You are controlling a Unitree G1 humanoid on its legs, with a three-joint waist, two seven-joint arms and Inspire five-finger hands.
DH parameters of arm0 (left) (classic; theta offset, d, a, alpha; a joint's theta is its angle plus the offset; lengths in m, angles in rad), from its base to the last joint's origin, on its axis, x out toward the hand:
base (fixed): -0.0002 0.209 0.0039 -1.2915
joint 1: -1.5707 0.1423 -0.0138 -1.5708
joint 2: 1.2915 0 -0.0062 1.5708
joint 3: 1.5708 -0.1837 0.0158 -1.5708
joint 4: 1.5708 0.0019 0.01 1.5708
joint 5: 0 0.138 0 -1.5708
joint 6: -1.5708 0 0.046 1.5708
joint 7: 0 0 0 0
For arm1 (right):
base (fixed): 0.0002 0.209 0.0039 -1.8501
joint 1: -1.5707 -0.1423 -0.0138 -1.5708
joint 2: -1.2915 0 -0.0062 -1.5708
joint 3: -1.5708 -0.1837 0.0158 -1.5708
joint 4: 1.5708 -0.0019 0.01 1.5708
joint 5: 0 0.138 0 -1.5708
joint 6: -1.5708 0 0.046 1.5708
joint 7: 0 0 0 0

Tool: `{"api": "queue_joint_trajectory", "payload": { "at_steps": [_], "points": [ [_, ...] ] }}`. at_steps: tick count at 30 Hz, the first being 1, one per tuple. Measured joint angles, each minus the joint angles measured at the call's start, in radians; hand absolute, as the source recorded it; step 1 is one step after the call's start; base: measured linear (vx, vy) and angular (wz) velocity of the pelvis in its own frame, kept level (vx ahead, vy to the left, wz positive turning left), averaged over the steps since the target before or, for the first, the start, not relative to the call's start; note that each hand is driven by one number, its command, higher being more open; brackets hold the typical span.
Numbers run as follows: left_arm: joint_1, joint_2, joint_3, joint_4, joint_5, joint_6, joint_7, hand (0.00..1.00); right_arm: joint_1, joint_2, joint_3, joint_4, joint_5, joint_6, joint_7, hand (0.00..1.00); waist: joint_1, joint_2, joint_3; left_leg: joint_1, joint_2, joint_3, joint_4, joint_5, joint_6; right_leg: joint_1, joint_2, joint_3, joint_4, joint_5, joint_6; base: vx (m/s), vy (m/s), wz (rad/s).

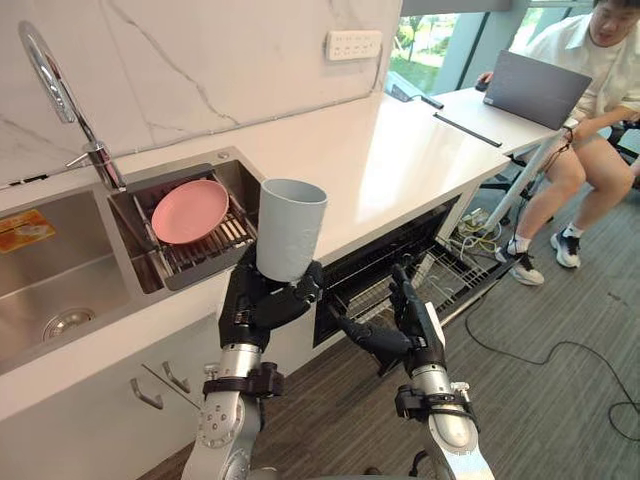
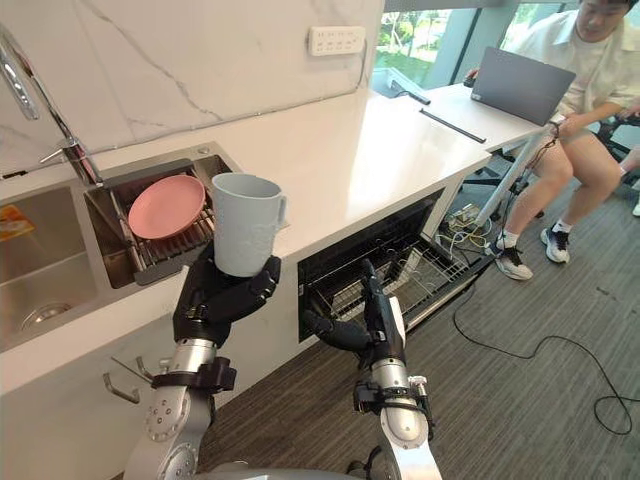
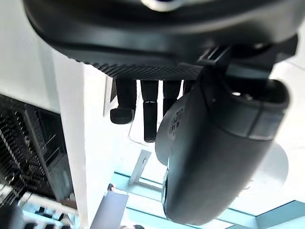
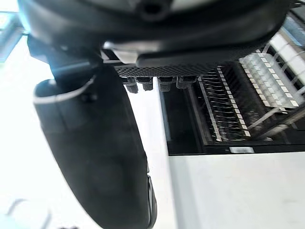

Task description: Walk over to the sink, pick up the cup, carry it to the dishwasher, place the cup inside the dishwasher, then close the dishwasher door

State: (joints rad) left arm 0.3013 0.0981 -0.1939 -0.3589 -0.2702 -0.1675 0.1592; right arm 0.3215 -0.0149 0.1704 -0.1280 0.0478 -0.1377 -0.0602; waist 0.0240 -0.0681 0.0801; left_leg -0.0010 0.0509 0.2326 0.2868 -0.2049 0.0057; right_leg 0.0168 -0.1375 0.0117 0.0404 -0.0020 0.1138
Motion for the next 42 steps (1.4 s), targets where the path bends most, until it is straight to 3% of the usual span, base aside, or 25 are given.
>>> {"api": "queue_joint_trajectory", "payload": {
  "at_steps": [10, 15, 21, 31, 42],
  "points": [
    [-0.045, 0.013, 0.083, 0.027, 0.078, 0.0, 0.055, 0.0, -0.016, -0.052, -0.005, -0.104, 0.094, -0.03, 0.039, 1.0, -0.016, 0.022, 0.007, -0.009, 0.0, 0.01, 0.05, -0.035, -0.024, -0.002, 0.002, 0.05, -0.03, 0.036, 0.014, -0.05, 0.021, -0.15],
    [-0.097, 0.019, 0.088, 0.098, 0.108, -0.001, 0.071, 0.0, -0.062, -0.09, 0.009, -0.123, 0.137, -0.035, 0.043, 1.0, -0.024, 0.048, -0.001, -0.021, 0.001, 0.009, 0.068, -0.043, -0.015, -0.005, 0.005, 0.068, -0.053, 0.051, 0.008, -0.02, 0.012, -0.12],
    [-0.134, 0.021, 0.085, 0.135, 0.149, 0.0, 0.083, 0.0, -0.12, -0.113, 0.061, -0.123, 0.19, -0.041, 0.057, 1.0, -0.037, 0.057, -0.004, -0.027, 0.002, -0.004, 0.069, -0.04, -0.01, -0.014, 0.011, 0.084, -0.07, 0.065, 0.005, 0.0, -0.014, -0.08],
    [-0.177, 0.021, 0.011, 0.177, 0.156, 0.001, 0.085, 0.0, -0.146, -0.113, 0.121, -0.128, 0.236, -0.043, 0.058, 1.0, -0.043, 0.076, -0.02, -0.028, 0.002, -0.007, 0.056, -0.038, -0.004, -0.019, 0.017, 0.095, -0.083, 0.077, 0.005, 0.0, -0.005, -0.04],
    [-0.177, 0.016, -0.066, 0.177, 0.174, 0.001, 0.085, 0.0, -0.163, -0.106, 0.152, -0.128, 0.238, -0.044, 0.05, 1.0, -0.042, 0.074, -0.024, -0.028, -0.002, -0.016, 0.04, -0.029, 0.01, -0.017, 0.015, 0.088, -0.091, 0.081, 0.01, 0.0, -0.006, 0.02]
  ]
}}
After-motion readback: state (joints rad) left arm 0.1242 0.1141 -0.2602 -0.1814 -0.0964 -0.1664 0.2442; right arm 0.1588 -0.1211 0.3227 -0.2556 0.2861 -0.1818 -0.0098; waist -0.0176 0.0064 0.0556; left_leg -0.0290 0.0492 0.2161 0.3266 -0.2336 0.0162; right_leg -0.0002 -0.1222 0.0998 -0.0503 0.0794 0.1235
